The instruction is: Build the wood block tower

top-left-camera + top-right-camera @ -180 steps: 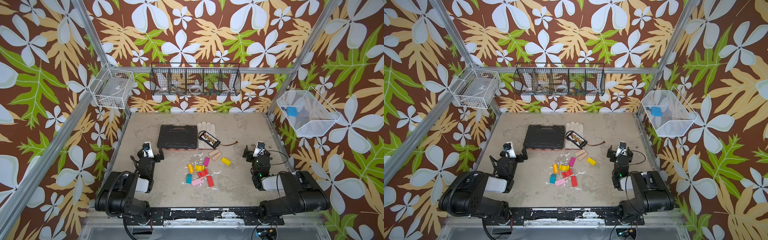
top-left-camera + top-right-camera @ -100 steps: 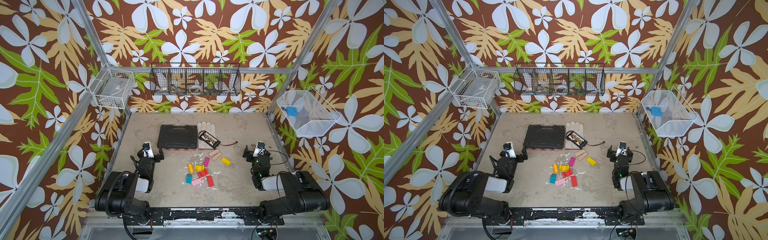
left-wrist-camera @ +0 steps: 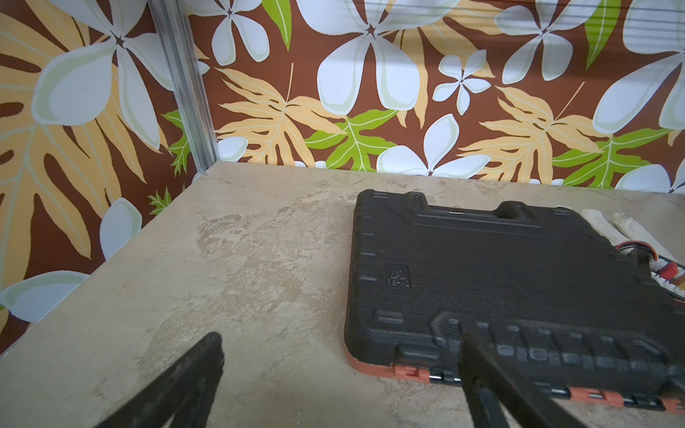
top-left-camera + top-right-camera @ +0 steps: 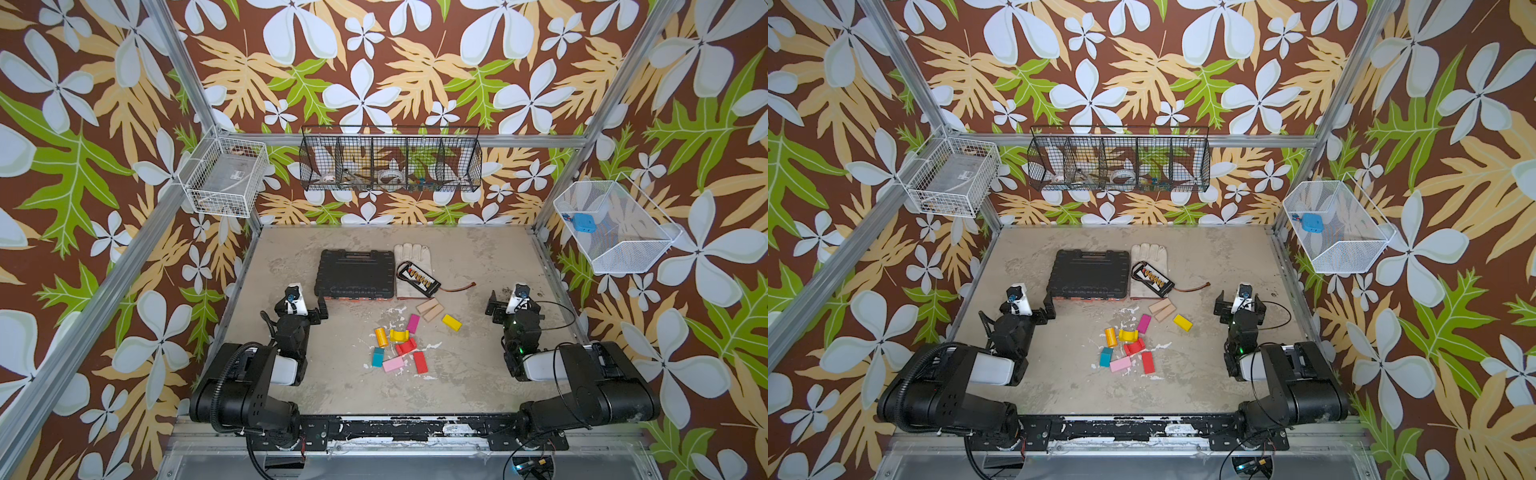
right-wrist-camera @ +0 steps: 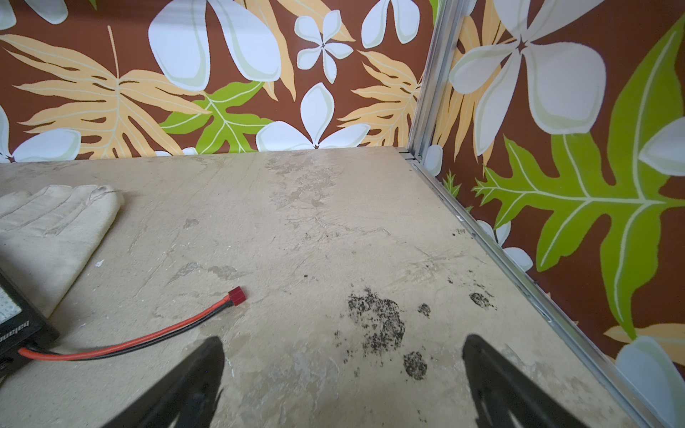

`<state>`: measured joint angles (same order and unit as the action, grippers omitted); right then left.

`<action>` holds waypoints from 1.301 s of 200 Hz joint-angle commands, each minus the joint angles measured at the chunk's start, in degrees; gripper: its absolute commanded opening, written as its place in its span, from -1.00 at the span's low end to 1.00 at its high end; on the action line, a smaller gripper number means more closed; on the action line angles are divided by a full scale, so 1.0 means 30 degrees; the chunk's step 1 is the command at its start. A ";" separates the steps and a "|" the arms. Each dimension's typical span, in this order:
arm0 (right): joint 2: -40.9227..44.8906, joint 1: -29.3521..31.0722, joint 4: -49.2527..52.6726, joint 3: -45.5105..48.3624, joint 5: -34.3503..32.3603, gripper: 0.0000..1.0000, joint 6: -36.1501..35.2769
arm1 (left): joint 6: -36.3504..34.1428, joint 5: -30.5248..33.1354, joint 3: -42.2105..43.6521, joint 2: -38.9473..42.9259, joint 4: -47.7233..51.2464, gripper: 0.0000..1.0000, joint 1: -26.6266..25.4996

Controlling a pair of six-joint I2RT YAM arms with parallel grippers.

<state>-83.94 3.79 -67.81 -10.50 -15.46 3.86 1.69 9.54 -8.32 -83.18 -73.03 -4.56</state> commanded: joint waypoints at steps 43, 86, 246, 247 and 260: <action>0.4154 0.0486 1.0615 -0.4141 -0.1563 0.99 0.2172 | 0.3152 -0.1557 -0.3285 0.7880 1.2379 1.00 -0.0385; 0.8437 0.0494 1.4711 -0.4519 0.2133 0.99 0.5826 | 0.8877 -0.3023 -0.2942 1.5306 1.7862 1.00 -0.0391; 1.2124 0.5920 2.1979 -0.4650 0.6844 0.90 1.0677 | 1.0629 0.0155 0.0497 1.5255 1.7434 0.99 -0.0334; 1.2040 0.5976 2.1984 -0.4691 0.6864 0.89 1.0672 | 1.0643 0.0143 0.0521 1.5191 1.7389 0.99 -0.0330; 1.1070 0.6775 2.2342 -0.5205 0.6523 0.79 1.0609 | 1.0725 0.0279 0.0706 1.4544 1.6694 0.98 -0.0325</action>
<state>-47.31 21.39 -2.13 -24.34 3.99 35.90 32.93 10.00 -6.57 -36.84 -16.23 -5.56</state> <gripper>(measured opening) 0.929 0.994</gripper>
